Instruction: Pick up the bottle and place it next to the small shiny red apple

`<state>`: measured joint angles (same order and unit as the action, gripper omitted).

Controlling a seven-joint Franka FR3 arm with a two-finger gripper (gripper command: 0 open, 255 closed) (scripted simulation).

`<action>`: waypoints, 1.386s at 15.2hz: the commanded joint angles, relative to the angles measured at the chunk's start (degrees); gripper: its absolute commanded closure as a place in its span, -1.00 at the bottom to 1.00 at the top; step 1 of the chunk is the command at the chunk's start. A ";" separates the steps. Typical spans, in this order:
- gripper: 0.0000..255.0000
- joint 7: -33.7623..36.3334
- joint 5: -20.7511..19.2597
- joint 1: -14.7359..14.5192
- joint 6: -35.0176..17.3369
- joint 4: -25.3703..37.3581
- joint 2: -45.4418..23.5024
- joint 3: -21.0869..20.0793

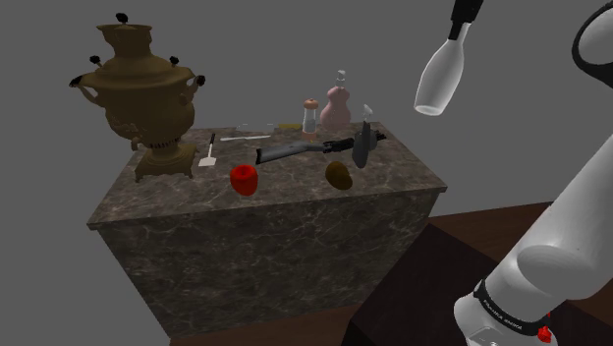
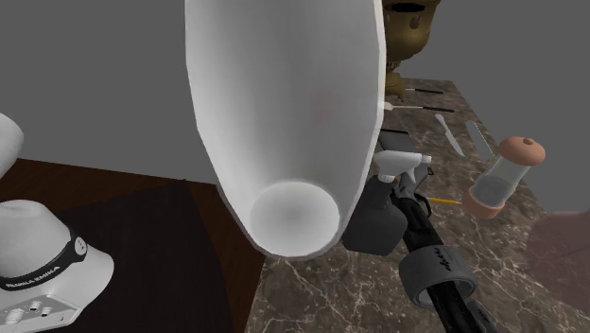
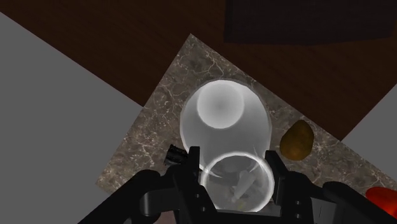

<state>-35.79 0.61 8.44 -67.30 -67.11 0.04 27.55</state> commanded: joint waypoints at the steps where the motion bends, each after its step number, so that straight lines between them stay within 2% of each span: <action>1: 1.00 -0.73 1.15 0.63 2.57 4.51 -2.19 0.62; 6: 1.00 -2.86 5.58 3.90 10.25 18.41 -9.27 2.41; 9: 1.00 -4.09 10.58 8.72 16.69 30.83 -15.84 3.24; 11: 1.00 -0.09 6.02 2.21 11.45 20.42 -10.08 1.74; 14: 1.00 5.55 2.95 -3.49 6.86 11.97 -5.62 -0.44; 21: 1.00 16.80 0.57 -10.42 -0.17 1.60 -1.71 -6.18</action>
<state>-20.73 1.45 -1.02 -66.22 -63.87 -2.18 22.18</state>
